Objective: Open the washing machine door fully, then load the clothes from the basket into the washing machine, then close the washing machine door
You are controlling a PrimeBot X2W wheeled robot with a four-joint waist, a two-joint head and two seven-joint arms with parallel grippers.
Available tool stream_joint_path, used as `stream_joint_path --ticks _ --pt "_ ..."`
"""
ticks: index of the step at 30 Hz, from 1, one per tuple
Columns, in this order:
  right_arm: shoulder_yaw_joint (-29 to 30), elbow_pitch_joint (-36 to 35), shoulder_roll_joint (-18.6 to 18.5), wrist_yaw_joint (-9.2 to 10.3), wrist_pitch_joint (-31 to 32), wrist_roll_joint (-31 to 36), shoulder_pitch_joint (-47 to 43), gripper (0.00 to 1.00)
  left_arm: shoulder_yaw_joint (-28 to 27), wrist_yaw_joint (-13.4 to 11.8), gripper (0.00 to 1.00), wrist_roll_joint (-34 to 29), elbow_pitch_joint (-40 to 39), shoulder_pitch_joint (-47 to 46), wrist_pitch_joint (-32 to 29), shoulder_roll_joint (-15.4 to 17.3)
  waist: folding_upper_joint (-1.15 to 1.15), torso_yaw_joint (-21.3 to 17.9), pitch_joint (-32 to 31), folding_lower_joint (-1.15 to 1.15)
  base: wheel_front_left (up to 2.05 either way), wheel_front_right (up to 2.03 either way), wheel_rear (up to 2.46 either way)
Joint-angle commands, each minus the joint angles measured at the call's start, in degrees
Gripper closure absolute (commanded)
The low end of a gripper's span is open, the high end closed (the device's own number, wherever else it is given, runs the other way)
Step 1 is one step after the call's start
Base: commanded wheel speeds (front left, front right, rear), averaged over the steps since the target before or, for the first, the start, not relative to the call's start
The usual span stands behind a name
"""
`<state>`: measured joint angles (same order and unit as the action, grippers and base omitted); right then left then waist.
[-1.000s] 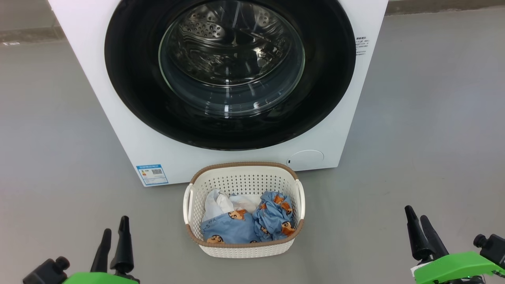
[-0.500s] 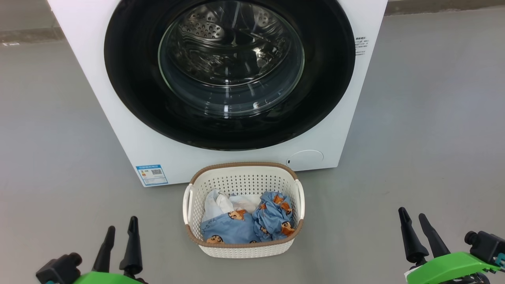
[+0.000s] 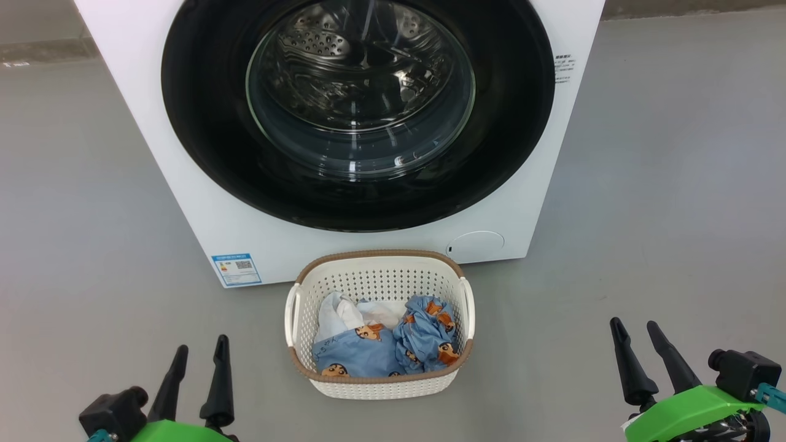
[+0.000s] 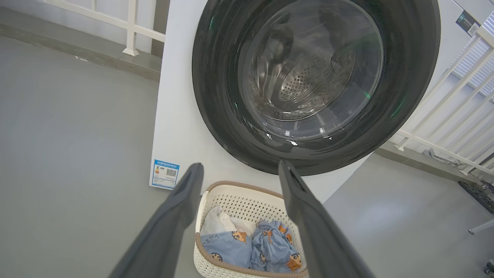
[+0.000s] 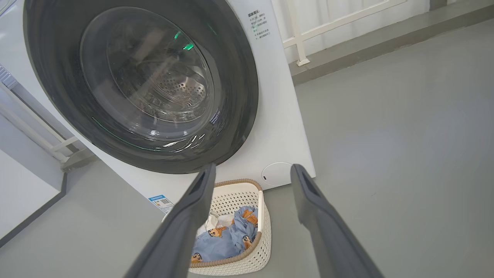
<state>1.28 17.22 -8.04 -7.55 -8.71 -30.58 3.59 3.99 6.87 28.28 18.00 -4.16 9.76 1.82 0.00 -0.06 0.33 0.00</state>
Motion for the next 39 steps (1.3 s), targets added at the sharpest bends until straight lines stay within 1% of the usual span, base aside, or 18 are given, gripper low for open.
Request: stream_joint_path --ticks 1,8,26,39 --pt "-1.2 -1.5 -1.2 0.05 -0.9 2.4 2.3 0.0 -1.2 0.4 0.0 -2.1 -0.7 -2.6 1.1 1.0 0.0 0.0 0.0 0.0 0.0 0.0 0.0" --pt "-1.4 -1.7 -1.5 0.06 -1.7 6.1 2.4 0.0 -1.1 0.5 0.0 -5.2 -0.6 -2.8 2.1 1.0 0.0 -0.1 0.1 0.0 0.0 0.0 0.0" --pt "-2.0 -2.0 -2.1 0.06 -4.1 16.5 2.4 0.0 -0.3 0.2 0.0 -16.2 2.0 -3.5 5.2 1.1 0.0 -0.2 -0.3 0.0 0.0 0.0 0.0" --pt "-1.6 -1.8 -2.0 0.06 -4.2 16.1 2.4 0.0 -0.4 -0.5 0.0 -15.4 3.3 -3.7 5.2 1.1 0.0 -0.2 -0.5 0.0 0.0 0.0 0.0"
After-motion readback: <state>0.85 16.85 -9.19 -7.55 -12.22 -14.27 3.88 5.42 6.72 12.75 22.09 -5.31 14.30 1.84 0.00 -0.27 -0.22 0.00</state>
